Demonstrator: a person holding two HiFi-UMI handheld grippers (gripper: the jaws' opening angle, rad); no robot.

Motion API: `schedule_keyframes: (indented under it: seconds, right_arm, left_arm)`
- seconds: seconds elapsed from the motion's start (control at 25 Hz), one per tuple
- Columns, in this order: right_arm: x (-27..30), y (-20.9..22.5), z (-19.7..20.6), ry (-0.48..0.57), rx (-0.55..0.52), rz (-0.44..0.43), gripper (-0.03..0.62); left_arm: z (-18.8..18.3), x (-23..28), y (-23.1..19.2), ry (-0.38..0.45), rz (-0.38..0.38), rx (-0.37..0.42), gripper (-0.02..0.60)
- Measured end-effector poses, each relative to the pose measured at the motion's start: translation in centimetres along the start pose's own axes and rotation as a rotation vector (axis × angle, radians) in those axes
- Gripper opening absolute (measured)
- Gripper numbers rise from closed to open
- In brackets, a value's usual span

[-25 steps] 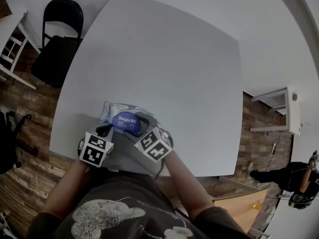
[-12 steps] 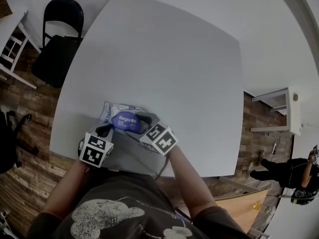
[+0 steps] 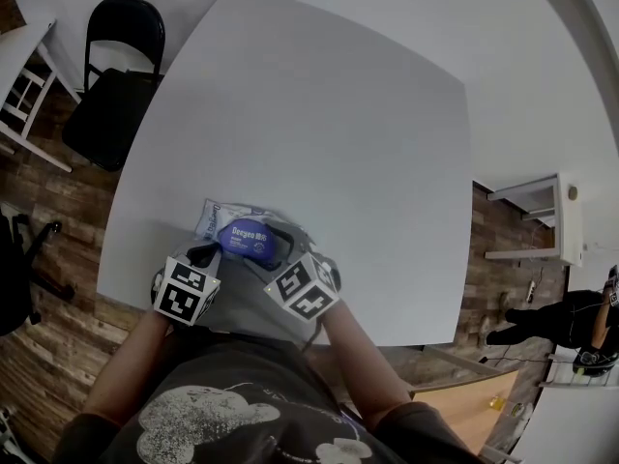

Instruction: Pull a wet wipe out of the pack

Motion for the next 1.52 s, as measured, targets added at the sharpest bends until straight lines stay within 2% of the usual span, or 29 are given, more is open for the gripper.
schedule_keyframes:
  seconds: [0.36, 0.6, 0.64, 0.72, 0.8, 1.2, 1.52]
  right_arm:
    - [-1.3, -0.8, -0.9, 0.058, -0.149, 0.108, 0.264]
    - [-1.4, -1.7, -1.2, 0.062, -0.212, 0.135, 0.170]
    - [-1.5, -1.7, -1.2, 0.063, -0.227, 0.153, 0.154]
    - [-1.6, -1.5, -1.2, 0.070, -0.278, 0.209, 0.069]
    - [-1.8, -1.3, -1.2, 0.077, -0.310, 0.236, 0.057]
    - [-2.0, 2.2, -3.0, 0.135, -0.247, 0.306, 0.049]
    - [-1.0, 4.9, -3.6, 0.158, -0.151, 0.311, 0.105]
  left_arm:
    - [0.0, -0.2, 0.0, -0.004, 0.010, 0.006, 0.018]
    - [-0.1, 0.0, -0.2, 0.002, 0.011, 0.013, 0.018]
    - [-0.1, 0.0, -0.2, 0.005, 0.013, 0.011, 0.018]
    - [-0.2, 0.0, -0.1, 0.005, 0.017, 0.006, 0.018]
    - [-0.1, -0.1, -0.1, 0.003, 0.018, 0.006, 0.018]
    - [-0.1, -0.1, -0.1, -0.003, 0.021, 0.006, 0.018]
    - [-0.1, -0.1, 0.1, -0.005, 0.018, -0.001, 0.018]
Point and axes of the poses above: the fingertips, and each gripper's own axes: x forward along the fingers, y to its right, z out of its underside, the point moved 5 cm from there along -x, backward along the fingers, and after that the axes turned 7 degrees about x, right-handed, at the moved point
